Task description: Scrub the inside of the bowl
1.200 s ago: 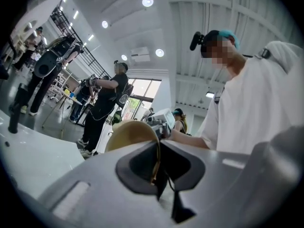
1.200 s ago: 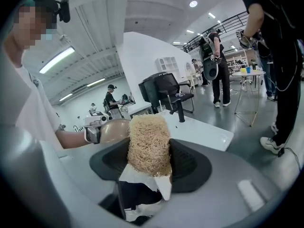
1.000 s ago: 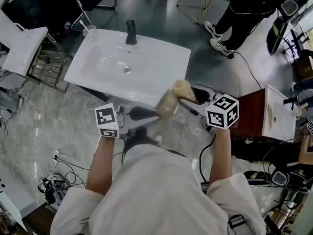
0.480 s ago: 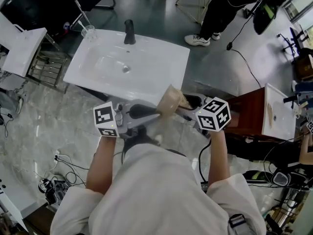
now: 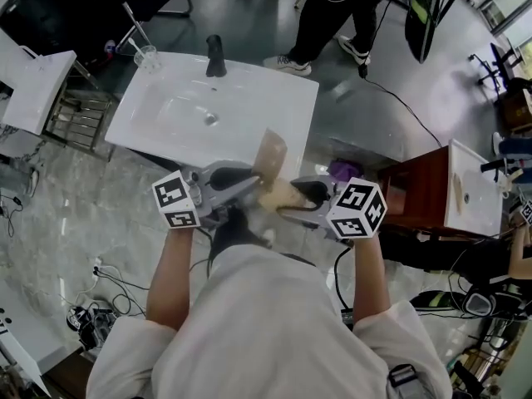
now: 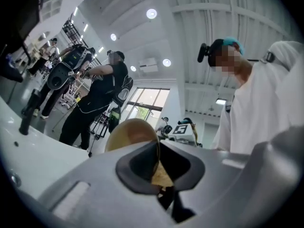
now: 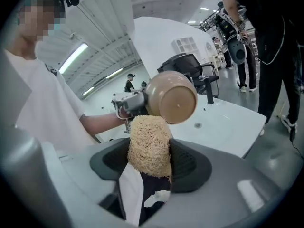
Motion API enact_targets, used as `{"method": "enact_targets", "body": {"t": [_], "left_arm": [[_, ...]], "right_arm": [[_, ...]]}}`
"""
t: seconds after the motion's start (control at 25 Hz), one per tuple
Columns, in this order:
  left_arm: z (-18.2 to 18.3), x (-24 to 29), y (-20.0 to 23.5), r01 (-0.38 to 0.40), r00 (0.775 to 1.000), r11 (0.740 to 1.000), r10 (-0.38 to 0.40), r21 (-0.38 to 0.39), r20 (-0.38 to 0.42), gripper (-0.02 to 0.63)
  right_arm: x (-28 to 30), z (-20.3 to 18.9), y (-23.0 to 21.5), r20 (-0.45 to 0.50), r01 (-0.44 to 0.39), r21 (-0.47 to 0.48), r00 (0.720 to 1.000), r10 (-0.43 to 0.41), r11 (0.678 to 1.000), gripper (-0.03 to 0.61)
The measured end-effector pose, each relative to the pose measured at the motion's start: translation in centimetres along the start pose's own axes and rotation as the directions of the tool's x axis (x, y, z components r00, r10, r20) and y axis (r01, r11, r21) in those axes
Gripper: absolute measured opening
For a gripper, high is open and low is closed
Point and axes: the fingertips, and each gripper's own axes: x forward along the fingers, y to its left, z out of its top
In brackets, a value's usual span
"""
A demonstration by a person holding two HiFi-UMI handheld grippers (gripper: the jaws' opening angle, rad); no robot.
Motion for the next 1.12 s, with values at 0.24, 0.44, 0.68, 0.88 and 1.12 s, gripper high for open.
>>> {"method": "enact_targets", "body": {"t": [0.24,0.44,0.68,0.88,1.12], "left_arm": [[-1.7,-0.3,1.1,-0.031,0.999,0.999,0.030,-0.040,-0.034,0.018],[-0.6,-0.9,1.1,-0.010,0.999,0.997,0.013,-0.073,0.039,0.018],[-1.4,-1.2,0.1,0.026,1.000,0.998,-0.027,-0.061,-0.006,0.018],[-1.8,-0.4,-1.3,0.072,0.997,0.996,-0.073,-0.052,-0.012,0.018],[-1.2,-0.6,-2.0,0.116,0.992,0.992,-0.117,-0.040,-0.040,0.020]], "right_arm": [[-0.4,2.5,1.5,0.064,-0.064,-0.042,0.996,0.067,0.997,0.255],[-0.9,3.6,1.9,0.059,-0.066,-0.093,0.996,0.072,0.993,0.255],[-2.8,6.7,0.3,0.208,-0.021,-0.079,0.977,0.037,0.997,0.253],[-3.9,7.6,-2.5,0.177,0.159,-0.117,0.975,-0.137,0.980,0.255],[-4.5,7.6,-4.3,0.155,0.235,-0.119,0.964,-0.216,0.965,0.253]]}}
